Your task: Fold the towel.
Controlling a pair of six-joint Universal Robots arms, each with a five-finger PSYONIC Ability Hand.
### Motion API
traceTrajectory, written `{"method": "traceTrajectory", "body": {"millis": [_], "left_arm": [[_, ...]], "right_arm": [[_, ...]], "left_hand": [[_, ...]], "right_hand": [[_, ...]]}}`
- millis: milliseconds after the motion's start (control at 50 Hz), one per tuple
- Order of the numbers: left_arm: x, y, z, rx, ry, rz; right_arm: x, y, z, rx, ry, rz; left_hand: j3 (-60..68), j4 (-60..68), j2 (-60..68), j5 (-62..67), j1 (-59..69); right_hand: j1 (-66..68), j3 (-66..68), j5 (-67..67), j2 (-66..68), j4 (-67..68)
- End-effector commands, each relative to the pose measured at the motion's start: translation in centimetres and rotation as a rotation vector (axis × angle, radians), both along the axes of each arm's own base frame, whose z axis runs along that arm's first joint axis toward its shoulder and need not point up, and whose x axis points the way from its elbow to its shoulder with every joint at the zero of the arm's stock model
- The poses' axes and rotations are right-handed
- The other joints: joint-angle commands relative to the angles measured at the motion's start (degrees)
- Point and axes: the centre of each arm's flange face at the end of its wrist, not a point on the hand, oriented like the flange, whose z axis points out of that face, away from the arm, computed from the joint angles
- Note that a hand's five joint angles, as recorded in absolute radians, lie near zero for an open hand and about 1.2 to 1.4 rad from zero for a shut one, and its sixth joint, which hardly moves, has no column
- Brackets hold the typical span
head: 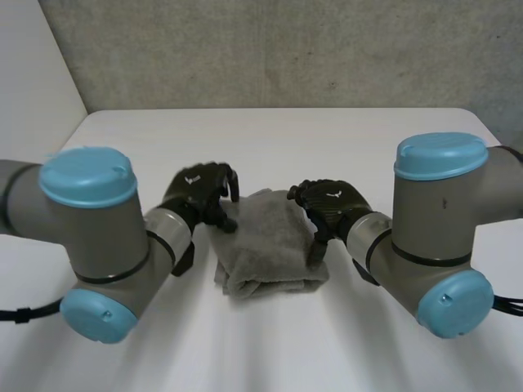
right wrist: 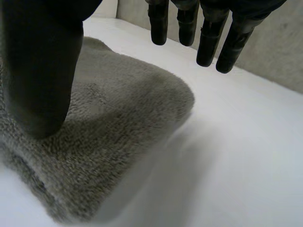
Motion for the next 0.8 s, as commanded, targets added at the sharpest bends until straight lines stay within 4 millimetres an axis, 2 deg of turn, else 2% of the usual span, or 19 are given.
{"method": "traceTrajectory", "body": {"millis": [20, 200, 280, 380, 440, 480, 500, 540, 560, 600, 620, 640, 660, 700, 720, 760, 780, 800], "left_arm": [[0.1, -0.2, -2.6, 0.061, -0.04, 0.005], [1.4, -0.5, -5.3, 0.124, -0.085, 0.038], [2.1, -1.6, -6.1, 0.125, -0.105, 0.064], [2.7, -2.3, -6.3, 0.107, -0.141, 0.074], [2.6, -2.3, -5.5, 0.081, -0.149, 0.063], [2.4, -2.3, -3.7, 0.037, -0.124, 0.056], [2.4, -2.3, -3.7, 0.036, -0.124, 0.056], [2.1, -2.2, -1.1, -0.025, -0.086, 0.05], [2.1, -2.2, -1.1, -0.025, -0.085, 0.05], [1.8, -2.1, 1.6, -0.086, -0.047, 0.047], [1.8, -2.1, 1.6, -0.086, -0.047, 0.047], [1.6, -2.2, 3.1, -0.123, -0.025, 0.047], [1.6, -2.2, 3.1, -0.123, -0.025, 0.047], [1.3, -1.8, 6.1, -0.185, 0.01, 0.038], [1.3, -1.8, 6.1, -0.185, 0.01, 0.038], [1.8, -1.3, 9.5, -0.231, 0.043, 0.05], [1.8, -1.3, 9.6, -0.231, 0.043, 0.05], [2.2, -1.0, 10.9, -0.245, 0.052, 0.062]], "right_arm": [[1.0, -0.8, -1.8, 0.06, -0.037, -0.002], [2.0, -1.7, -3.8, 0.073, -0.018, -0.007], [2.0, -1.7, -4.1, 0.079, -0.013, -0.006], [1.8, -1.4, -4.1, 0.086, -0.007, -0.001], [1.7, -1.3, -3.8, 0.084, -0.007, -0.002], [1.7, -1.2, -2.6, 0.066, -0.022, -0.004], [1.7, -1.2, -2.5, 0.066, -0.022, -0.004], [1.3, -1.1, 0.0, 0.02, -0.054, -0.012], [1.3, -1.1, 0.0, 0.019, -0.054, -0.012], [0.8, -1.2, 3.2, -0.048, -0.099, -0.029], [0.8, -1.2, 3.2, -0.049, -0.099, -0.029], [0.1, -1.4, 5.0, -0.089, -0.12, -0.061], [0.1, -1.4, 5.1, -0.089, -0.12, -0.061], [-2.1, -2.5, 8.8, -0.185, -0.144, -0.182], [-2.1, -2.5, 8.8, -0.185, -0.144, -0.183], [-4.4, -3.0, 12.3, -0.288, -0.156, -0.321], [-4.4, -3.0, 12.3, -0.288, -0.156, -0.322], [-5.4, -3.2, 13.7, -0.33, -0.147, -0.378]], "left_hand": [[-0.69, -0.5, -0.54, 0.4, -0.13], [-0.86, -0.67, -0.71, 0.23, -0.3], [-0.86, -0.67, -0.71, 0.23, -0.3], [-0.86, -0.67, -0.71, 0.23, -0.3], [-1.03, -0.83, -0.87, 0.07, -0.47], [-1.69, -1.5, -1.54, -0.6, -1.13], [-1.7, -1.51, -1.55, -0.61, -1.14], [-2.2, -2.01, -2.05, -1.11, -1.64], [-2.2, -2.01, -2.05, -1.11, -1.64], [-5.04, -4.85, -4.89, -3.95, -4.49], [-5.06, -4.87, -4.91, -3.97, -4.5], [-7.73, -7.53, -7.58, -6.64, -7.17], [-7.75, -7.56, -7.6, -6.66, -7.2], [-17.28, -17.09, -17.13, -16.19, -16.73], [-17.34, -17.15, -17.19, -16.25, -16.78], [-25.22, -25.03, -25.07, -24.13, -24.67], [-25.25, -25.06, -25.1, -24.16, -24.69], [-26.08, -25.89, -25.93, -24.99, -25.52]], "right_hand": [[-3.01, -3.76, -3.26, -3.46, -4.31], [-3.01, -3.76, -3.26, -3.46, -4.31], [-3.01, -3.76, -3.26, -3.46, -4.31], [-3.01, -3.76, -3.26, -3.46, -4.31], [-3.01, -3.76, -3.26, -3.46, -4.31], [-3.01, -3.76, -3.26, -3.46, -4.31], [-3.01, -3.76, -3.26, -3.46, -4.31], [-3.01, -3.76, -3.26, -3.46, -4.31], [-3.01, -3.76, -3.26, -3.46, -4.31], [-3.01, -3.76, -3.26, -3.46, -4.31], [-3.01, -3.76, -3.26, -3.46, -4.31], [-3.01, -3.76, -3.26, -3.46, -4.31], [-3.01, -3.76, -3.26, -3.46, -4.31], [-3.01, -3.76, -3.26, -3.46, -4.31], [-3.01, -3.76, -3.26, -3.46, -4.31], [-3.01, -3.76, -3.26, -3.46, -4.31], [-3.01, -3.76, -3.26, -3.46, -4.31], [-3.01, -3.76, -3.26, -3.46, -4.31]]}}
